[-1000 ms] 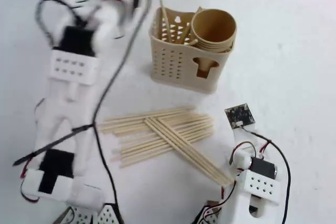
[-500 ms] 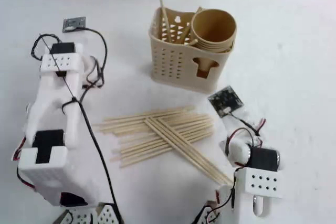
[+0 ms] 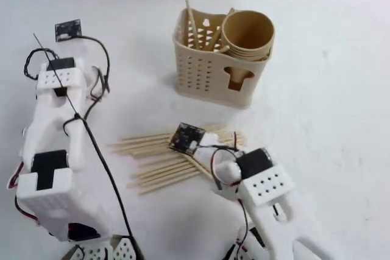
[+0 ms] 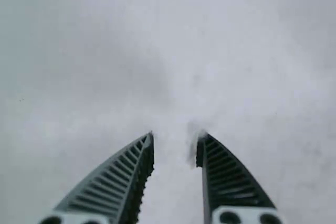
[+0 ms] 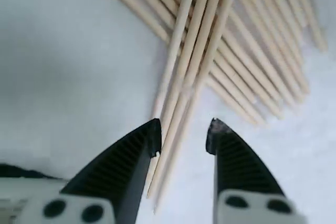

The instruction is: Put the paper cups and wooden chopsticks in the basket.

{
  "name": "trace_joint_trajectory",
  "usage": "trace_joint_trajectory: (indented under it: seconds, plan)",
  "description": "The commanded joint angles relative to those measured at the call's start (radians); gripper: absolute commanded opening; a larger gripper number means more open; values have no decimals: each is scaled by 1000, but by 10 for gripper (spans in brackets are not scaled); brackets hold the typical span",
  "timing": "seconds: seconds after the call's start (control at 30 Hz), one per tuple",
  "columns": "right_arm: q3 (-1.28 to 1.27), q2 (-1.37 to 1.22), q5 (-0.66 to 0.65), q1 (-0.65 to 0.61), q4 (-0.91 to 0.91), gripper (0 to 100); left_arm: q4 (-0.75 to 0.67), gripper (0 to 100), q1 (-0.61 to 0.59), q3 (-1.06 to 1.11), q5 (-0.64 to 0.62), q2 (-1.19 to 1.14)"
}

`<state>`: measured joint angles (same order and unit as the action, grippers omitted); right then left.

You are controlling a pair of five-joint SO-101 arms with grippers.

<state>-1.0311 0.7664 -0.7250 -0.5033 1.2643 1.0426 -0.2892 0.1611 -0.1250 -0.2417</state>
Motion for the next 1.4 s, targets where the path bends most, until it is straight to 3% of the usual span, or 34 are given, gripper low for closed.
trace_joint_trajectory:
  seconds: [0.0,0.23,0.6,0.77,1.1,1.37]
  plan:
    - [18,-74,-2,-15,-130,121,-15,149,-4,-5,-6,8]
    - [14,-226,-3,-21,-262,120,-15,149,-4,-5,-6,8]
    - [18,-460,-6,70,-443,115,-15,149,-4,-5,-6,8]
    - [18,-452,-2,102,-466,19,-15,150,-2,-6,-6,8]
    - [20,-185,2,163,-398,22,-15,150,-2,-6,-6,7]
    - [132,225,140,202,-228,15,-15,150,22,-5,-5,7]
